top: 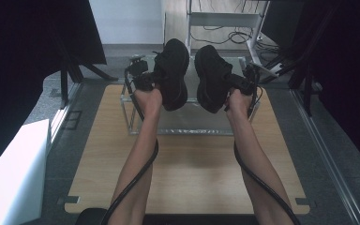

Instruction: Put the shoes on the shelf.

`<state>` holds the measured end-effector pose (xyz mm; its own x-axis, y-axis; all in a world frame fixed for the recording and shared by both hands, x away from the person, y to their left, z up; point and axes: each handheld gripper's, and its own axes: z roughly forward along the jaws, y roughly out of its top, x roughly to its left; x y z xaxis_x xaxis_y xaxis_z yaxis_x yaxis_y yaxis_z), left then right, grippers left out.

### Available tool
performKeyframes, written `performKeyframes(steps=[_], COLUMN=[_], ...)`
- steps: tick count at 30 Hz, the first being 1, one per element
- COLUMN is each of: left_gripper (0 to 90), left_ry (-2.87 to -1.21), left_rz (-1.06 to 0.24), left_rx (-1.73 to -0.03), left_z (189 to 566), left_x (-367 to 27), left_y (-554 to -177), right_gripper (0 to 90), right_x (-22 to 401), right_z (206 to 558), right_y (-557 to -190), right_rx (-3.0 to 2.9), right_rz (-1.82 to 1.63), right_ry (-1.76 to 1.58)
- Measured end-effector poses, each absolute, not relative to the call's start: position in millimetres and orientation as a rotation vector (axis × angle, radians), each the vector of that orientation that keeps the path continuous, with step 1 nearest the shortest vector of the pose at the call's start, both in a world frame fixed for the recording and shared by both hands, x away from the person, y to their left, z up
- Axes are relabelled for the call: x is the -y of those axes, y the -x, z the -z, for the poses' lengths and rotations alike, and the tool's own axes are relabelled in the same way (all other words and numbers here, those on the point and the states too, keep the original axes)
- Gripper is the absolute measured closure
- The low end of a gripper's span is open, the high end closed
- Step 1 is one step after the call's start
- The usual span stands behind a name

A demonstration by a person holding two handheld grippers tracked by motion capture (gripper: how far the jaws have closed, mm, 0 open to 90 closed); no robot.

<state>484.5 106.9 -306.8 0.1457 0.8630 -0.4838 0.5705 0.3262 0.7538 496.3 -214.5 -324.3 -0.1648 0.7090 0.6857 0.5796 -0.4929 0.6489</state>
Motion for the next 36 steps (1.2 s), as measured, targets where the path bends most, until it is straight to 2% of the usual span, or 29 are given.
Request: performKeyframes(steps=[11, 19, 20, 21, 22, 23, 26, 27, 28, 30, 36], left_gripper=[74.9, 69.8, 66.2, 66.2, 59.4, 59.4, 50.5, 47.2, 45.1, 40.6, 37.3], left_ry=[-1.455, -1.487, -1.493, -1.499, -1.507, -1.521, -1.519, -1.519, -1.504, -1.484, -1.475], left_rz=[-0.404, -0.410, -0.407, -0.405, -0.399, -0.388, -0.358, -0.358, -0.337, -0.295, -0.251], left_rx=[-1.578, -1.572, -1.567, -1.560, -1.551, -1.548, -1.516, -1.516, -1.505, -1.483, -1.396], left_z=[300, 303, 303, 304, 305, 306, 308, 308, 309, 309, 300], left_x=[-90, -85, -85, -84, -82, -81, -82, -82, -84, -89, -101], left_y=[-500, -504, -505, -505, -506, -507, -507, -507, -507, -506, -492], right_gripper=[72.3, 65.1, 60.3, 60.3, 54.6, 54.6, 45.7, 45.7, 40.6, 39.6, 37.4], right_x=[192, 183, 182, 182, 181, 181, 179, 179, 182, 183, 197], right_z=[315, 315, 316, 316, 319, 319, 319, 319, 320, 320, 318], right_y=[-510, -511, -512, -512, -513, -513, -514, -514, -515, -514, -507], right_rx=[-1.579, -1.592, -1.608, -1.608, -1.621, -1.621, -1.661, -1.661, -1.678, -1.680, -1.697], right_rz=[-1.550, -1.510, -1.531, -1.531, -1.576, -1.576, -1.606, -1.606, -1.654, -1.673, -1.819], right_ry=[-1.883, -1.857, -1.845, -1.845, -1.836, -1.836, -1.808, -1.808, -1.795, -1.803, -1.740])
